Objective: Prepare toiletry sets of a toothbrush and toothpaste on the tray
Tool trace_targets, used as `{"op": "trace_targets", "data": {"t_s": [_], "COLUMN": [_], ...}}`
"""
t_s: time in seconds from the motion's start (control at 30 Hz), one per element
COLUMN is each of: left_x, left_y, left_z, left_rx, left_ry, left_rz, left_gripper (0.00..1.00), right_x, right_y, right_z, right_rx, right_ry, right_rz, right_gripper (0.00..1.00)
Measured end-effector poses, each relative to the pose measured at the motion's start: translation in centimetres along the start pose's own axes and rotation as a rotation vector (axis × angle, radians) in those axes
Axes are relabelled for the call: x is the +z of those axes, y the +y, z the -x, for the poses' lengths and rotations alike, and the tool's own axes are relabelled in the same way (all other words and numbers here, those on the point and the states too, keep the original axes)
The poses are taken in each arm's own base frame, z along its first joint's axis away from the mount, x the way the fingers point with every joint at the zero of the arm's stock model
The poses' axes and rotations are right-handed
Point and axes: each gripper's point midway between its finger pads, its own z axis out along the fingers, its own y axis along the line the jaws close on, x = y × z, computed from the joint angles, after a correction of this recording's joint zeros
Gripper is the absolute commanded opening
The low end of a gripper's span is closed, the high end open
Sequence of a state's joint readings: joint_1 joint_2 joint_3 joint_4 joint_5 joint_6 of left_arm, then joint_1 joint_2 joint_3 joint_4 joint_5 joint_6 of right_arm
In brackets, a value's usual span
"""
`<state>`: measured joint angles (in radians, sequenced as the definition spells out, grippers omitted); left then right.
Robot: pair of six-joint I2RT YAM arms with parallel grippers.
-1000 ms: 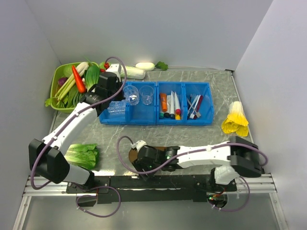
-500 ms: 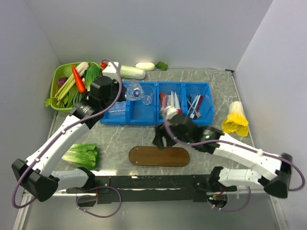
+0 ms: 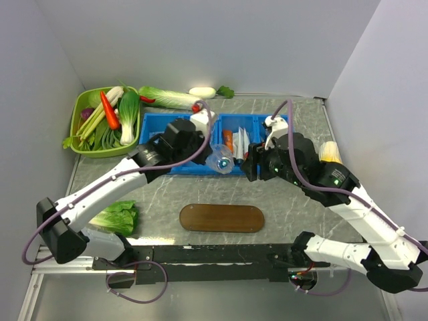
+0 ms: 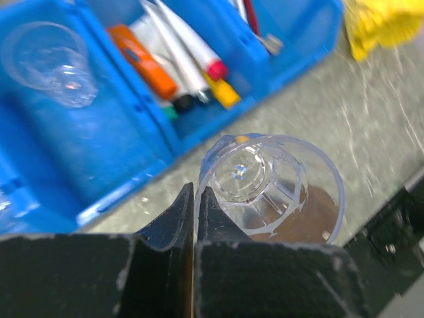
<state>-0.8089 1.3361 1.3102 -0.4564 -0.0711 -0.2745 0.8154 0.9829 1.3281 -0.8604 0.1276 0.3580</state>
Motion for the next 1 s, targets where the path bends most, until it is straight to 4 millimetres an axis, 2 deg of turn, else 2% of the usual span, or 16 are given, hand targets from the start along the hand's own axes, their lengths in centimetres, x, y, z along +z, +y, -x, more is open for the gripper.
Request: {"op": "trace_targets", "data": {"t_s": [0.1, 0.2, 0.37, 0.63, 0.83, 0.93, 0.97, 1.0], "left_x": [0.6, 0.9, 1.1, 1.5, 1.7, 1.9, 1.9, 2.0], "left_y": [-1.6, -2.3, -2.6, -2.9, -2.8, -2.7, -2.7, -2.7], "left_z": [-1.3, -2.0, -3.2, -4.0, -4.6, -4.6, -4.6, -4.7], "left_rx": [0.019, 0.027, 0.032, 0.039, 0.04, 0.04, 0.04, 0.038], "left_ry": [0.04, 0.058, 0.08, 0.082, 0.092, 0.084, 0.081, 0.081], "left_rz": [-0.042, -0.055, -0.055, -0.051, -0.049, -0.047, -0.046, -0.047], "left_gripper": [0.01, 0.01, 0.01, 0.01, 0.01, 0.01, 0.01, 0.01], "right_x": [0.9, 2.5, 4.1, 6.1, 8.4, 9.0, 9.2, 9.4], "right_y": [-0.8, -1.3, -1.2, -1.3, -1.7, -1.8, -1.9, -1.9], "right_z": [-0.3, -1.1, -2.3, -2.4, -4.4, -4.9, -5.0, -5.1], "right_rx": [0.006, -0.003, -0.016, -0.004, -0.022, -0.028, -0.029, -0.025], "right_ry": [0.016, 0.06, 0.095, 0.077, 0.133, 0.151, 0.153, 0.153], "right_rz": [-0.062, -0.119, -0.155, -0.191, -0.219, -0.228, -0.231, -0.229], "right_gripper": [0.65, 0.65, 0.62, 0.59, 0.53, 0.37, 0.23, 0.17]}}
